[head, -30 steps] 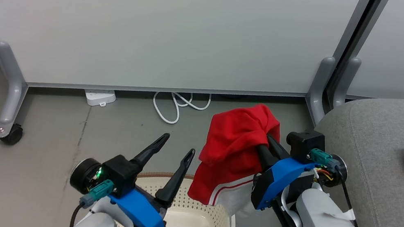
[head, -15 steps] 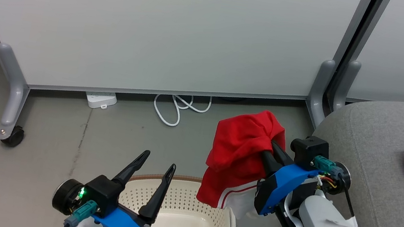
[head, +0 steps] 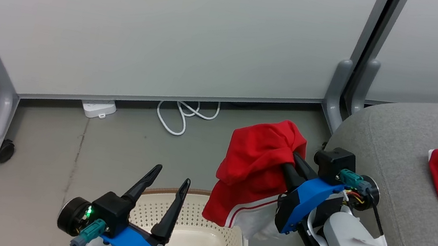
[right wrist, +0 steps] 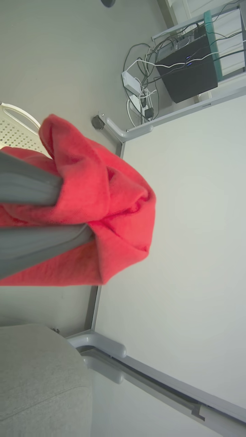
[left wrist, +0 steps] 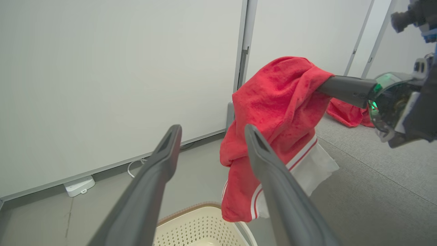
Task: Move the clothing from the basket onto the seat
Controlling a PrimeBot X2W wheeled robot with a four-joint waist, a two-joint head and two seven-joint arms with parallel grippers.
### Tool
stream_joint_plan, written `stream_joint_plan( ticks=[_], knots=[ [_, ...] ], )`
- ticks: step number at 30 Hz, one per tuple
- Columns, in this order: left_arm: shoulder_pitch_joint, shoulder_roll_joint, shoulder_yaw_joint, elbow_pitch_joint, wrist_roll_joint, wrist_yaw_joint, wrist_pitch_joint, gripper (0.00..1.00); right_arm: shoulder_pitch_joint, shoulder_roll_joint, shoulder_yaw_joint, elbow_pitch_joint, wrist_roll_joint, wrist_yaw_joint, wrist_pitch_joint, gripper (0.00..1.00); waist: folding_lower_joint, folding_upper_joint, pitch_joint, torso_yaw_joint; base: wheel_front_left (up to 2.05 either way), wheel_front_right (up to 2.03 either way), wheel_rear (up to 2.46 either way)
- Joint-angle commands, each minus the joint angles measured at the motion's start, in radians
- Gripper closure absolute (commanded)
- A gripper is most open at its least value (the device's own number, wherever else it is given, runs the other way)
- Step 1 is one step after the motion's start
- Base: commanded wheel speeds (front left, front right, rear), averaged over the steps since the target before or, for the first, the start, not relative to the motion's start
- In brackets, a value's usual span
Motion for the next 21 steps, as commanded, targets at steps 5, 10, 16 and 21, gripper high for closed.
stream_joint_plan(
  ticks=[5,10,16,21],
  knots=[
    [-0.007,0.002,-0.002,-0.013,-0.002,-0.007,-0.005,0.0,0.002,-0.001,-0.007,-0.009,-0.012,0.0,-0.005,1.0,0.0,0.0,0.013,-0.055,0.0,0.0,0.0],
    [-0.02,0.002,-0.003,-0.023,-0.001,-0.007,-0.005,0.0,-0.006,-0.004,-0.012,-0.013,-0.019,0.0,-0.005,1.0,0.0,0.0,0.03,-0.124,0.0,0.0,0.0],
    [-0.028,0.003,-0.004,-0.027,0.001,-0.007,-0.005,0.0,-0.005,-0.006,-0.021,-0.019,-0.022,0.0,-0.005,1.0,0.0,0.0,0.045,-0.213,0.0,0.0,0.0],
    [-0.039,0.005,-0.009,-0.03,0.005,-0.007,-0.005,0.0,0.0,-0.008,-0.036,-0.028,-0.027,0.0,-0.005,1.0,0.0,0.0,0.058,-0.28,0.0,0.0,0.0]
  ],
)
